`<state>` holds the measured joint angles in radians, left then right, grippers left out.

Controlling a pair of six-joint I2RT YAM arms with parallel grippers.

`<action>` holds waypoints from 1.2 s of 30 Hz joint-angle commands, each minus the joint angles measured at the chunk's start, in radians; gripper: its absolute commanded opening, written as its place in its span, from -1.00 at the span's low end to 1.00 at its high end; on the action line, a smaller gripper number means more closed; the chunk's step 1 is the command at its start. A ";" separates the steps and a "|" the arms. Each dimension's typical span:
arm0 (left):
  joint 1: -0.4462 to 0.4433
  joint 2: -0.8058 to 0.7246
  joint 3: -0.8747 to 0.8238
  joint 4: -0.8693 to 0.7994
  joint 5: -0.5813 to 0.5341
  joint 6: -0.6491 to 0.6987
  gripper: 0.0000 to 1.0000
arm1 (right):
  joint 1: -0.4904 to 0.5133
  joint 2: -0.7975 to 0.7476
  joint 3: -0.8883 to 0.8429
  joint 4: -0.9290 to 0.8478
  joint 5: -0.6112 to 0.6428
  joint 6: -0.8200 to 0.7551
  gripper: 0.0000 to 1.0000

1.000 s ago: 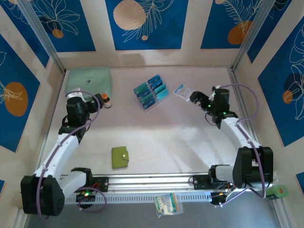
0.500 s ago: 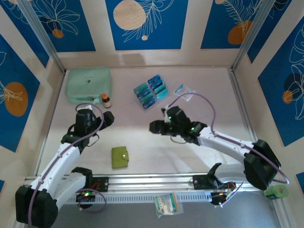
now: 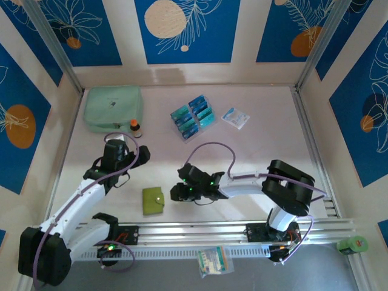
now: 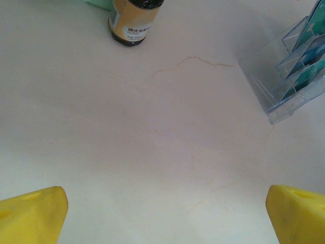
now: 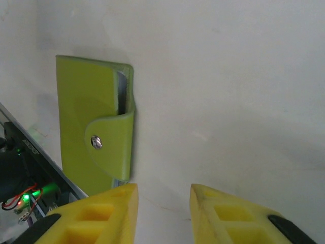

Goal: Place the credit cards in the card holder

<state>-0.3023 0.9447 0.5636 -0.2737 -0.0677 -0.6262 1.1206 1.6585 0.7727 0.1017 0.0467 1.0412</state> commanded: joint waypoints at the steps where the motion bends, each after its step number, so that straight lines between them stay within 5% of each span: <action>1: -0.010 -0.001 -0.009 -0.003 -0.017 0.024 1.00 | 0.016 0.022 0.050 0.049 -0.040 0.034 -0.31; 36: -0.022 0.029 -0.027 0.028 0.003 0.043 1.00 | 0.055 0.172 0.091 0.167 -0.169 0.098 -0.27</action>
<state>-0.3122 0.9665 0.5411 -0.2691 -0.0708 -0.5999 1.1648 1.8099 0.8330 0.2428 -0.0914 1.1233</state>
